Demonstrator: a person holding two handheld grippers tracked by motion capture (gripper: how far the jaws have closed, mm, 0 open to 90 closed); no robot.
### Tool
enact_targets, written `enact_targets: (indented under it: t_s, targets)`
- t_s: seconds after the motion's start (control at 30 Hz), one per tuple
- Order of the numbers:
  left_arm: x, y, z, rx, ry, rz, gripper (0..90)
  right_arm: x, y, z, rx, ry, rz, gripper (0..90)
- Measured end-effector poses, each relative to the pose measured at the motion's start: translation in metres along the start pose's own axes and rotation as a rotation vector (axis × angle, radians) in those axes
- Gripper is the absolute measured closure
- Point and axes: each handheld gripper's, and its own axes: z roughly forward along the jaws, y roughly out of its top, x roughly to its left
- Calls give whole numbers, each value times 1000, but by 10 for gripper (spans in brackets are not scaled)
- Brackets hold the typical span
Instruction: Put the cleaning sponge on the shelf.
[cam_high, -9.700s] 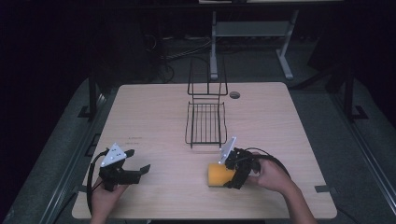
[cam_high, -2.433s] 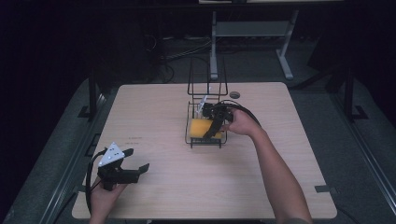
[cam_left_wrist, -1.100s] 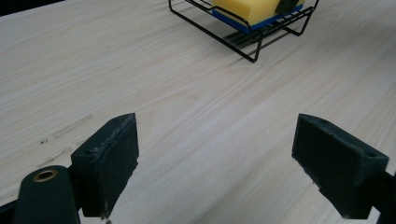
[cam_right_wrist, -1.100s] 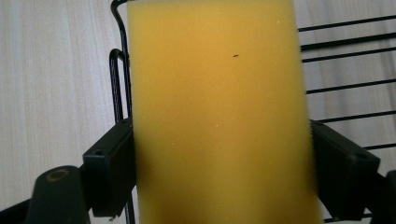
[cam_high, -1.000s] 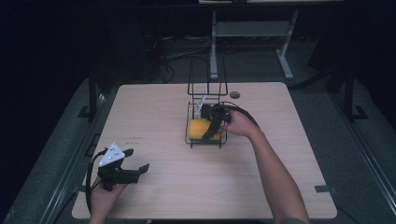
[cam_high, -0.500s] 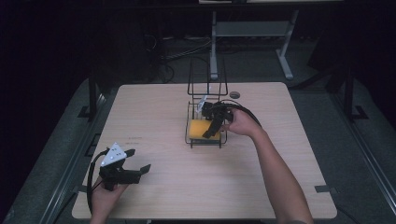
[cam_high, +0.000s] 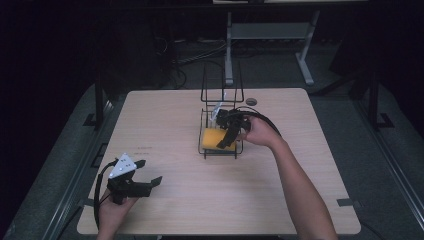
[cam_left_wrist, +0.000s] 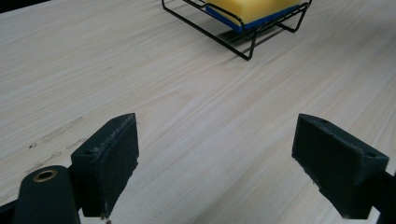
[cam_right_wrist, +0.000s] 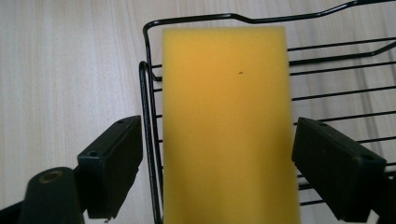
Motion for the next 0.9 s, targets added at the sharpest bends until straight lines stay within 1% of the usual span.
enact_targets:
  t_s: [0.37, 0.43, 0.53, 0.57, 0.67, 0.73, 0.87, 0.9]
  targets:
    - [0, 0, 0, -3, -3, 5, 142, 4, 1, -1, -5, -3, -2, 160]
    - [0, 0, 1, 3, -3, 6, 142, 5, 0, -2, -10, -3, -4, 160]
    - [-1, 1, -1, -4, -2, 6, 142, 6, -1, -3, -20, -10, 1, 160]
    - [-1, 1, -1, -8, 0, 5, 142, 9, -2, -3, -42, -9, 4, 160]
    - [-2, 1, 1, 3, -5, 10, 142, 11, -3, -2, -34, -9, -8, 160]
    - [-3, 1, 2, 3, -6, 10, 142, 12, -4, -3, -48, -9, -5, 160]
    - [-3, 2, 2, 2, -6, 12, 142, 13, -5, -4, -44, -9, -4, 158]
    - [-3, 2, 2, 1, -6, 11, 142, 15, -4, -6, -46, -10, -11, 158]
